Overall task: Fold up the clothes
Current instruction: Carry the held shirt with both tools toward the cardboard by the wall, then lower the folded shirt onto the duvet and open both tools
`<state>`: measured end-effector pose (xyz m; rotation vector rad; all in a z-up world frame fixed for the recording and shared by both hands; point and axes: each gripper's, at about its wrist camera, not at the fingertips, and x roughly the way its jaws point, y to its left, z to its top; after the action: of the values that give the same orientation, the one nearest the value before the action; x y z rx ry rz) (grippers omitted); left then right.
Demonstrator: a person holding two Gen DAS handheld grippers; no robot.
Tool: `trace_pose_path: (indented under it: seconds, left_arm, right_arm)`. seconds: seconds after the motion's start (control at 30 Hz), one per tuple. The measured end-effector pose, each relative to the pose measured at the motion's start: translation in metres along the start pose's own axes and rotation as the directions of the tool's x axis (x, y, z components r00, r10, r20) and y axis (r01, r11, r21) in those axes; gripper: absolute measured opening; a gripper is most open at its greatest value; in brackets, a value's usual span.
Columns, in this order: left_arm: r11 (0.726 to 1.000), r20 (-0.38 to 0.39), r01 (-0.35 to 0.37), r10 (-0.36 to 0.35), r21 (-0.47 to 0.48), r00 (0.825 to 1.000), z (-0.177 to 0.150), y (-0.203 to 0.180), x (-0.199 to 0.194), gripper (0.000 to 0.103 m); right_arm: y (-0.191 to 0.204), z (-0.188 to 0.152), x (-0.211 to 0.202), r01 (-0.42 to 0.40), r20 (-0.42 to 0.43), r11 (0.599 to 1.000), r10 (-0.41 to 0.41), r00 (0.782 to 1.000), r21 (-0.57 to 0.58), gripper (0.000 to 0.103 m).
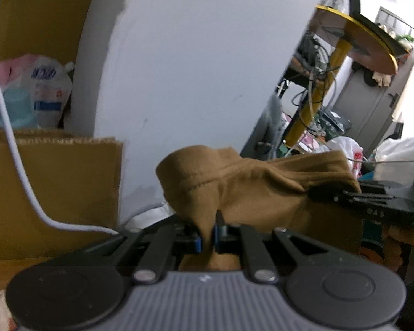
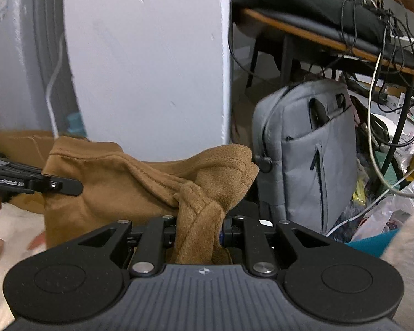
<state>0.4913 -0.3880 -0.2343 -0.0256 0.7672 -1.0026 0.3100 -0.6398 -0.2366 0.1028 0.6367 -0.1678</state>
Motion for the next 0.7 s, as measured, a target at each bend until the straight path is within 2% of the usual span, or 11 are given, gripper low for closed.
trace_pose_path:
  seconds: [0.2, 0.33, 0.4, 0.47, 0.53, 0.7]
  left_arm:
    - [1.0, 0.008, 0.008, -0.008, -0.024, 1.0, -0.001, 0.016, 0.019, 0.009]
    - [0.996, 0.0, 0.008, -0.008, -0.083, 1.0, -0.004, 0.027, 0.037, 0.012]
    - [0.992, -0.019, -0.004, 0.002, -0.125, 1.0, -0.005, 0.032, 0.044, 0.017]
    - [0.984, -0.027, -0.014, 0.009, -0.178, 1.0, -0.004, 0.036, 0.046, 0.019]
    - [0.979, -0.027, -0.013, 0.007, -0.203, 1.0, -0.004, 0.038, 0.044, 0.025]
    - [0.97, -0.016, -0.066, 0.064, -0.232, 0.998, 0.001, 0.039, 0.027, 0.036]
  right_arm:
    - [-0.008, -0.005, 0.027, 0.003, -0.026, 1.0, -0.003, 1.0, 0.007, 0.02]
    - [-0.012, -0.006, 0.037, 0.008, -0.055, 1.0, -0.008, 0.998, 0.004, 0.02]
    - [-0.014, -0.006, 0.041, 0.011, -0.072, 1.0, -0.01, 0.997, 0.01, 0.024]
    - [-0.02, -0.004, 0.048, 0.022, -0.117, 0.999, -0.016, 0.993, 0.044, 0.041]
    - [-0.023, -0.001, 0.05, 0.049, -0.14, 0.997, -0.041, 0.989, 0.056, 0.047]
    - [-0.02, 0.004, 0.039, 0.122, -0.147, 0.991, -0.112, 0.983, 0.06, 0.053]
